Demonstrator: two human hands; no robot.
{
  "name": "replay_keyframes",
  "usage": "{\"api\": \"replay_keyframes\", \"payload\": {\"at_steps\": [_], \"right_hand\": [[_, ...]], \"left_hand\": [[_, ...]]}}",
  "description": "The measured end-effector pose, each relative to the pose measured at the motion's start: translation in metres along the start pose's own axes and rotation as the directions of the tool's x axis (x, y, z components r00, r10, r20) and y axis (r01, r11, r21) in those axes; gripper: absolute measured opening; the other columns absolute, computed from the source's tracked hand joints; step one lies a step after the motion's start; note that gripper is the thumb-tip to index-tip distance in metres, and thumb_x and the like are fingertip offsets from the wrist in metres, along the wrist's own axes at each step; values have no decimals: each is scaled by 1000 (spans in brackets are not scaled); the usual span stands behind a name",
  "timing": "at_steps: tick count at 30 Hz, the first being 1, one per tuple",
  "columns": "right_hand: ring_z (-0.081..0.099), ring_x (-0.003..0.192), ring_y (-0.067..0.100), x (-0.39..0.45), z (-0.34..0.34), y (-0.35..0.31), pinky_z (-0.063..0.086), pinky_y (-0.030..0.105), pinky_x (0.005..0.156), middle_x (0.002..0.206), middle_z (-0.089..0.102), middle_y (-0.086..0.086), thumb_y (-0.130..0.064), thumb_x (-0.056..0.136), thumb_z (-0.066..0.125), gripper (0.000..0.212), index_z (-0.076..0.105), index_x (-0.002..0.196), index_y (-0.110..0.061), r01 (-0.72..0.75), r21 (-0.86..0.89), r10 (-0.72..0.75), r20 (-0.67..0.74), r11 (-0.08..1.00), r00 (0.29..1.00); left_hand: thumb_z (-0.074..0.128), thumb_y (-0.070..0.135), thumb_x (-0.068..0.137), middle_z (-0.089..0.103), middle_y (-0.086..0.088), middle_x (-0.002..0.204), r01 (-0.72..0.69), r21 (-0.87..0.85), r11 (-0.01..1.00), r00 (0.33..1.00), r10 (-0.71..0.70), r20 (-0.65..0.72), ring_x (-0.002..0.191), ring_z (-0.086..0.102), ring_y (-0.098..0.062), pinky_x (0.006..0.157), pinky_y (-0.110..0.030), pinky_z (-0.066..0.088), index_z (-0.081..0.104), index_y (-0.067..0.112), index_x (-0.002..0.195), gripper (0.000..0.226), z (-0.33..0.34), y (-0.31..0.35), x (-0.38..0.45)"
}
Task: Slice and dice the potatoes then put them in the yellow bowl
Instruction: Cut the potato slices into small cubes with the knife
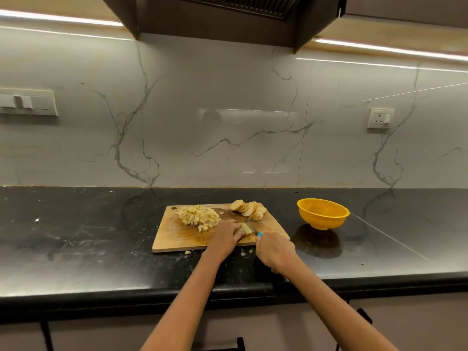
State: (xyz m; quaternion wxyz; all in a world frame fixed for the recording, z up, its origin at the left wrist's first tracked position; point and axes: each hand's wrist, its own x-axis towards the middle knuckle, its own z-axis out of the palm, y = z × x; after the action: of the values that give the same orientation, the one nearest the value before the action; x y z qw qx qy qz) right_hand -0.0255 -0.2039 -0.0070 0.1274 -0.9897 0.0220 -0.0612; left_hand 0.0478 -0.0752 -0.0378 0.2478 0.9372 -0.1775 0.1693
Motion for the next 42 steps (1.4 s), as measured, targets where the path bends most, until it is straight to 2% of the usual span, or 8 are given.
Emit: {"api": "replay_keyframes", "payload": {"at_steps": [4, 10, 19, 26, 31, 34, 39, 42], "right_hand": [[62, 104, 28, 9, -3, -15, 46, 31, 74, 114, 64, 13, -16, 99, 38, 29, 60, 113, -2, 10, -72, -5, 68, 997, 998], [58, 109, 27, 16, -8, -28, 47, 33, 87, 119, 62, 11, -15, 97, 43, 27, 61, 113, -5, 21, -101, -10, 112, 995, 994], [61, 107, 25, -40, 1, -6, 49, 32, 80, 120, 61, 9, -14, 98, 42, 28, 59, 119, -6, 78, -317, -85, -6, 945, 996], [61, 108, 25, -36, -4, 1, 48, 32, 85, 117, 63, 11, -24, 101, 38, 33, 59, 117, -4, -36, -8, 36, -66, 999, 997], [60, 106, 29, -16, 2, -8, 45, 33, 78, 113, 63, 13, -21, 100, 36, 34, 59, 114, -1, 7, 58, -7, -12, 998, 1000], [61, 107, 28, -10, 3, -10, 48, 33, 85, 116, 63, 13, -22, 101, 37, 34, 59, 116, -2, -20, 73, 20, -2, 997, 1000], [59, 109, 29, -11, -2, -19, 48, 34, 81, 119, 61, 14, -19, 99, 38, 34, 56, 121, -2, 9, -53, -5, 75, 999, 997], [66, 83, 28, 4, -11, -25, 50, 30, 66, 95, 66, 14, -15, 97, 38, 26, 60, 100, -1, -22, 19, 18, 187, 1000, 982]], "left_hand": [[52, 30, 94, 62, -10, 96, -8, 11, 1000, 1000, 8, 30, 94, 53, -24, 84, -34, 40, 66, 4, 86, 30, -1, -1, 3], [55, 28, 92, 64, -14, 99, -7, 8, 1000, 1000, 7, 15, 93, 57, -26, 83, -39, 43, 64, -1, 76, 34, -3, -1, 4], [51, 31, 95, 58, -6, 122, -14, 5, 1000, 997, 14, -77, 112, 48, -21, 92, -30, 37, 68, 5, 103, 32, 5, -4, -1], [52, 31, 94, 50, -6, 136, 24, -26, 999, 997, -26, -68, 126, 42, -20, 103, -29, 30, 55, 8, 128, 41, 6, -9, -4], [54, 31, 93, 54, -7, 133, 34, -34, 999, 998, -36, -49, 123, 45, -20, 102, -30, 32, 57, 7, 126, 40, 4, -8, -3], [54, 31, 93, 55, -7, 131, 25, -40, 999, 998, -27, -58, 121, 47, -20, 101, -30, 33, 60, 7, 122, 38, 6, -10, -3], [56, 28, 92, 58, -9, 127, -1, -55, 998, 997, -3, -74, 117, 49, -22, 97, -30, 34, 65, 5, 114, 34, 6, -12, 1], [58, 27, 90, 63, -11, 115, -6, -65, 998, 998, 3, -57, 106, 55, -22, 88, -31, 38, 70, 1, 97, 29, 6, -12, 2]]}}
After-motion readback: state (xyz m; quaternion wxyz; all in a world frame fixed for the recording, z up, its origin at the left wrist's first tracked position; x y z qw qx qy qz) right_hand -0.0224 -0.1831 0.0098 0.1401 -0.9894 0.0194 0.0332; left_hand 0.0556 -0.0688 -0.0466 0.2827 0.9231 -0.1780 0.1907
